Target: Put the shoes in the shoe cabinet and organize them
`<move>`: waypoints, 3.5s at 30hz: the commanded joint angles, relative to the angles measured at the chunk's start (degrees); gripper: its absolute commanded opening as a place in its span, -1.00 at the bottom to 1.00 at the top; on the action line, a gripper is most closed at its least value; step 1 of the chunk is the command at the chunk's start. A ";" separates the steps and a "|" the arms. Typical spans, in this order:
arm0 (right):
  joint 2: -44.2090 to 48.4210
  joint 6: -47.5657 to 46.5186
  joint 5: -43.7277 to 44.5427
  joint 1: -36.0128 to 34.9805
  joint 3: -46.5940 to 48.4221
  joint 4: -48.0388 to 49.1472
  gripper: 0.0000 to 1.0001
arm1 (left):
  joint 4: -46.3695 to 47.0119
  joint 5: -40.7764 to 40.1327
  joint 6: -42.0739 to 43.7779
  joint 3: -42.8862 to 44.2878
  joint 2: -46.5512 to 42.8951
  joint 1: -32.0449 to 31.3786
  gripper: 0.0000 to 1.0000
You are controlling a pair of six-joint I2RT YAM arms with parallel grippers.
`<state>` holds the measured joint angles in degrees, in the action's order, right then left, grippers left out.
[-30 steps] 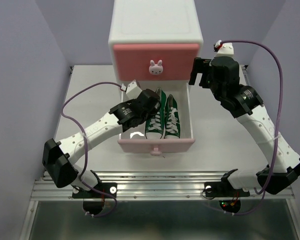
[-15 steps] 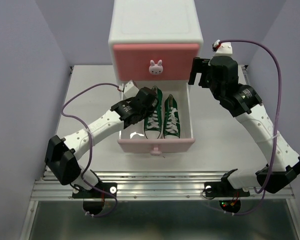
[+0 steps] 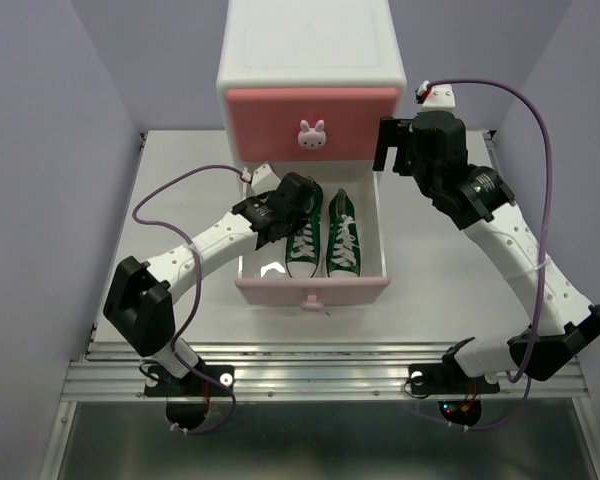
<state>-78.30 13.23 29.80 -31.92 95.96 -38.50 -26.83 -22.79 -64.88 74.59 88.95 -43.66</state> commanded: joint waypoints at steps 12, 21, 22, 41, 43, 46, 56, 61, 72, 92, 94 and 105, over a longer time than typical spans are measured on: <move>-0.36 -1.46 1.93 0.19 2.04 2.82 1.00 | -0.77 1.43 -2.98 -0.67 -0.36 -0.20 -1.00; -0.27 -0.84 1.75 0.19 2.30 2.73 1.00 | -8.06 1.69 -4.11 4.77 4.91 -0.20 -1.00; -0.18 -0.84 1.92 0.19 2.47 2.73 1.00 | -9.37 1.69 -4.89 5.13 5.27 -0.20 -0.80; 1.40 -3.38 1.49 0.19 5.55 3.78 1.00 | -16.58 1.52 4.84 18.48 -0.34 -0.46 0.56; 1.75 -6.11 1.49 0.19 6.60 6.66 1.00 | -17.38 2.74 6.34 19.89 -1.66 -0.46 0.75; 0.79 -9.88 0.08 0.19 10.45 10.45 1.00 | -19.48 2.75 8.01 21.39 -4.65 -1.16 0.77; -6.32 -11.47 -5.45 0.19 24.78 18.55 1.00 | -24.06 2.13 4.77 19.11 -16.25 -1.52 0.81; -16.34 -14.29 -9.14 0.19 35.78 20.82 1.00 | -24.41 4.67 5.11 15.77 -20.82 -1.78 0.81; -28.05 -8.14 -13.72 0.19 40.19 24.26 1.00 | -21.34 9.34 13.63 16.11 -20.31 -5.99 0.81; -21.19 -7.61 -10.29 0.19 20.24 22.77 1.00 | -35.92 -3.58 2.23 24.65 -10.73 -37.89 0.80; -20.84 -8.13 -10.20 0.19 19.44 22.77 1.00 | -36.80 -2.97 -2.67 18.71 -10.72 -40.09 0.80; -18.47 -8.40 -9.59 0.19 13.55 22.77 1.00 | -35.39 -1.56 -24.85 -6.03 -18.20 -42.38 0.79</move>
<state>-95.04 2.33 18.46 -31.77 113.80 -5.93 -61.28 -21.98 -80.71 70.28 72.51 -84.86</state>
